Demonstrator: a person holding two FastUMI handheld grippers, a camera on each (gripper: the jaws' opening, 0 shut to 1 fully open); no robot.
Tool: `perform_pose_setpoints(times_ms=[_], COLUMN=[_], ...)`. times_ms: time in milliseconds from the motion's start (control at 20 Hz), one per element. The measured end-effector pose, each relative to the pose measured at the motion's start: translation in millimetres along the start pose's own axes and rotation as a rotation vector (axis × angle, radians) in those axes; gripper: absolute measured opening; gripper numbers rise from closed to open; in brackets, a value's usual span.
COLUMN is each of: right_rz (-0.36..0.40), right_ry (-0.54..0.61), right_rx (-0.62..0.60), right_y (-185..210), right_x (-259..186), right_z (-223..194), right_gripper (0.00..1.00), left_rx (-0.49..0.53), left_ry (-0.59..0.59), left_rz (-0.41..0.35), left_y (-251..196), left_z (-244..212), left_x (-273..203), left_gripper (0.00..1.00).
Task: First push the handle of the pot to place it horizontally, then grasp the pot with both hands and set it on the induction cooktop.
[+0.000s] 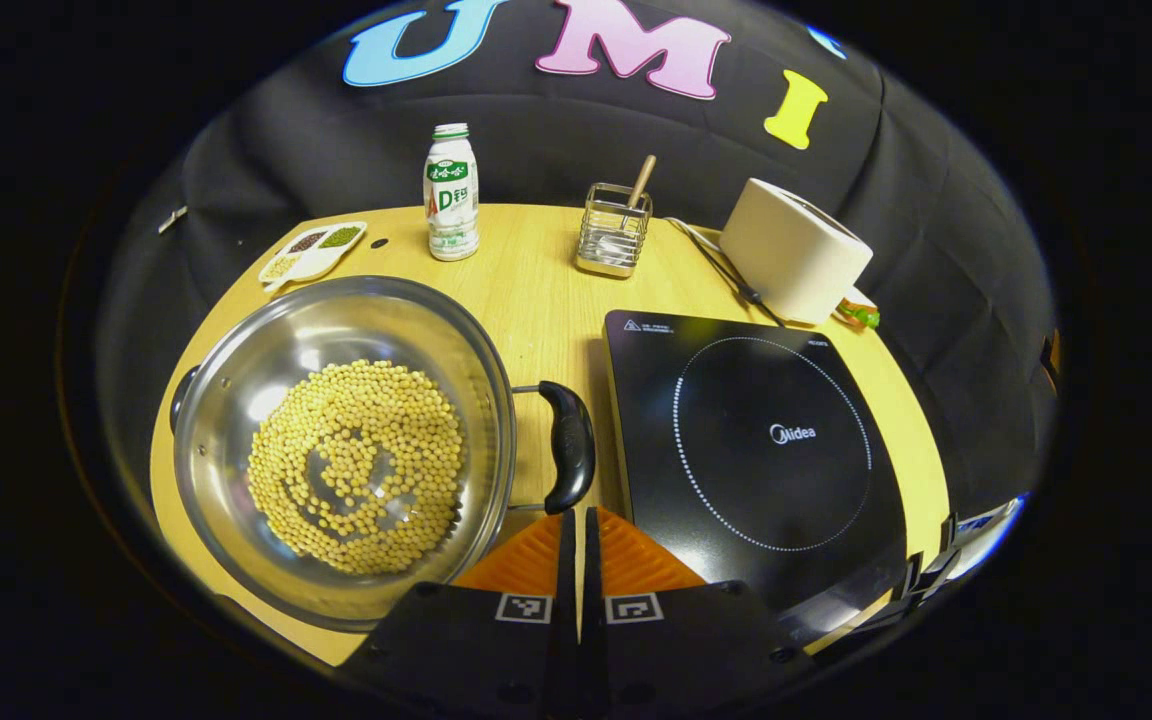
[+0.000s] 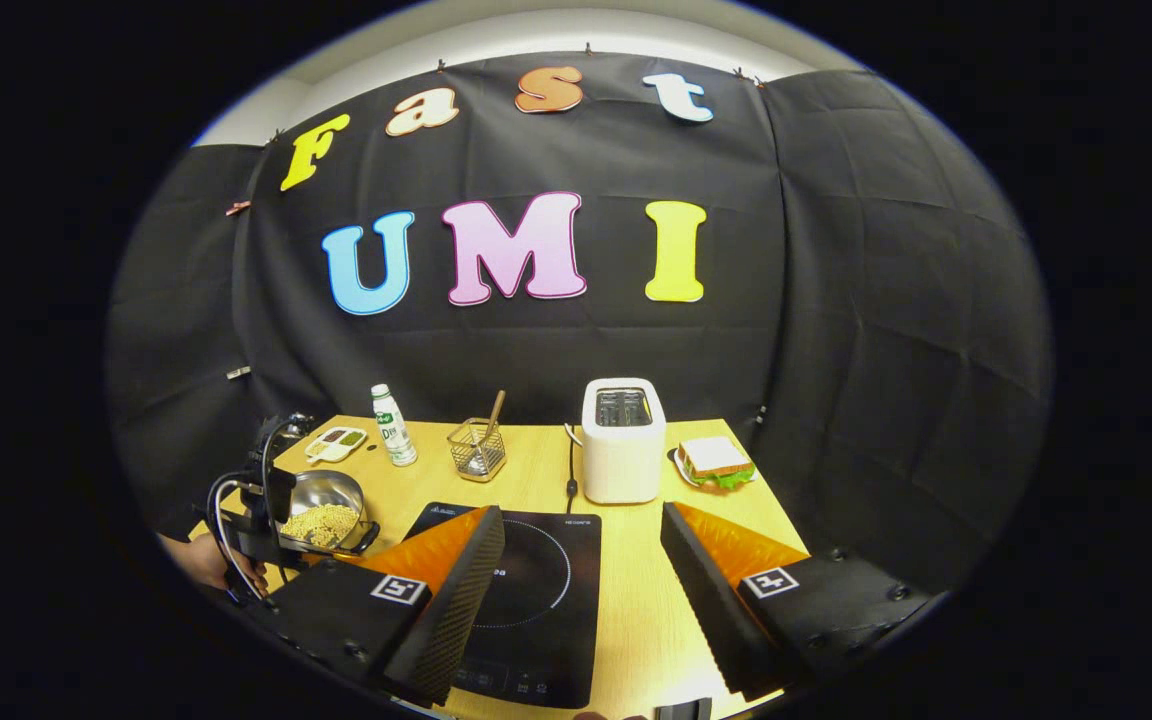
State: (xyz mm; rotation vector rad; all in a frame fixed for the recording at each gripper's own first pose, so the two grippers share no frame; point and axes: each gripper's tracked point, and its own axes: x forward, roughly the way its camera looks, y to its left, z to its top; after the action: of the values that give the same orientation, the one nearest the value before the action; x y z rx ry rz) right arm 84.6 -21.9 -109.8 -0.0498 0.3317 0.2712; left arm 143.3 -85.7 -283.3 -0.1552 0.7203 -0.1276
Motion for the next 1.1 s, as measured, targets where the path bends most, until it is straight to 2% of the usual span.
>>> perform_pose_setpoints(times_ms=[150,400,500,550,700,800,850,950,1100], right_rz=[-0.015,0.005,0.014,0.022,0.065,0.093,0.107,0.143,0.188], right_ry=[0.003,0.011,0.019,0.034,0.097,0.13,0.145,0.166,0.213], right_rx=[0.005,0.022,0.016,0.012,-0.013,-0.025,-0.023,-0.022,-0.02], right_y=[17.3,64.8,86.8,98.9,143.3,171.3,186.7,221.2,266.4], right_x=[-4.3,-0.6,3.0,7.5,20.6,28.5,33.7,44.5,67.4], right_z=[3.1,8.5,7.6,5.2,-9.6,-16.8,-20.6,-26.1,-39.8], right_gripper=[0.98,0.99,0.99,0.99,0.99,0.99,0.99,0.99,0.99], left_rx=[-0.012,0.026,0.029,0.028,-0.017,-0.052,-0.059,-0.053,-0.039], left_ry=[-0.03,-0.178,-0.229,-0.252,-0.323,-0.357,-0.362,-0.356,-0.36], left_rz=[-0.051,-0.048,-0.048,-0.025,0.005,0.018,0.044,0.103,0.166], left_y=[-4.1,23.0,42.4,62.2,109.0,145.6,168.8,212.9,262.6], left_z=[-7.9,6.4,17.1,24.0,44.9,55.6,59.3,61.6,67.6], left_x=[-24.2,-91.2,-117.0,-130.4,-161.4,-176.0,-179.1,-179.2,-173.6], left_gripper=[0.05,0.05,0.12,0.25,0.33,0.51,0.72,0.95,0.96])
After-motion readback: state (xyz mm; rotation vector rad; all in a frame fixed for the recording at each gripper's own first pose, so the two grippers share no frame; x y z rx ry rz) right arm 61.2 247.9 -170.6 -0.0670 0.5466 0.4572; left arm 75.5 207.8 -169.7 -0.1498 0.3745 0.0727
